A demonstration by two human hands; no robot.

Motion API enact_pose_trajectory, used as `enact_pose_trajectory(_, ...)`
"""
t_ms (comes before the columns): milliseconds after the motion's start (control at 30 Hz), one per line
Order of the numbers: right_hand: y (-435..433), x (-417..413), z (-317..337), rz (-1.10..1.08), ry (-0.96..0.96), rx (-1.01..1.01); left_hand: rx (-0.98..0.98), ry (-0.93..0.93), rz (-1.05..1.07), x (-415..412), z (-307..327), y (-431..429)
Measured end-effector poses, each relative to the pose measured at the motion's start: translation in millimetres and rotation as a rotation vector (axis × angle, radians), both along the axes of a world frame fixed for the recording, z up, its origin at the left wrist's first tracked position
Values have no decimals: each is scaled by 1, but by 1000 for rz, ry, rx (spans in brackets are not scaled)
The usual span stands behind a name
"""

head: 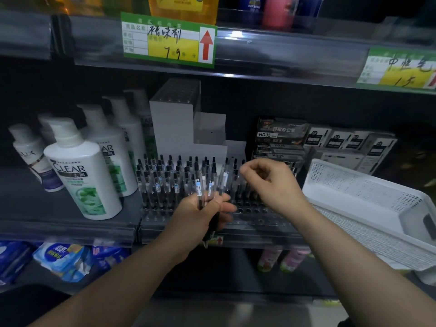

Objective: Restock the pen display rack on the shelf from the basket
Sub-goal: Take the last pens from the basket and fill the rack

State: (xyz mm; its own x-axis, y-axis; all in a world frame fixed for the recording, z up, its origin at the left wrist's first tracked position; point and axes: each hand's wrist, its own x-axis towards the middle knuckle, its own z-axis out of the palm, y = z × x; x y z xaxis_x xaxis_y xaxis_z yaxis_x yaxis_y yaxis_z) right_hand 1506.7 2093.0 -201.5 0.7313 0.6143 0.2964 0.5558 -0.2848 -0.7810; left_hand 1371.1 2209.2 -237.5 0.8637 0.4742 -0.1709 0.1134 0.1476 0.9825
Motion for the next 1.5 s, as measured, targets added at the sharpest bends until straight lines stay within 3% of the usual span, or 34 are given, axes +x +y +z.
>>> enact_pose_trajectory(167,-4,-5,7,85,276,103,30,11,-93,5,-4,-11)
enact_pose_trajectory(367,-16,11,15,46,373,201,32,11,20,9,-5,-2)
enact_pose_trajectory(600,-23,27,8,-136,154,207,108,9,55,8,-3,5)
enact_pose_trajectory(867,-10,23,-12,-107,-23,27,-86,-21,10,9,-1,9)
enact_pose_trajectory(1100,0,18,-20,-8,-295,-197,43,1,80,6,2,6)
enact_pose_trajectory(1500,-2,19,-23,-98,-222,-193,-51,-36,27,3,1,5)
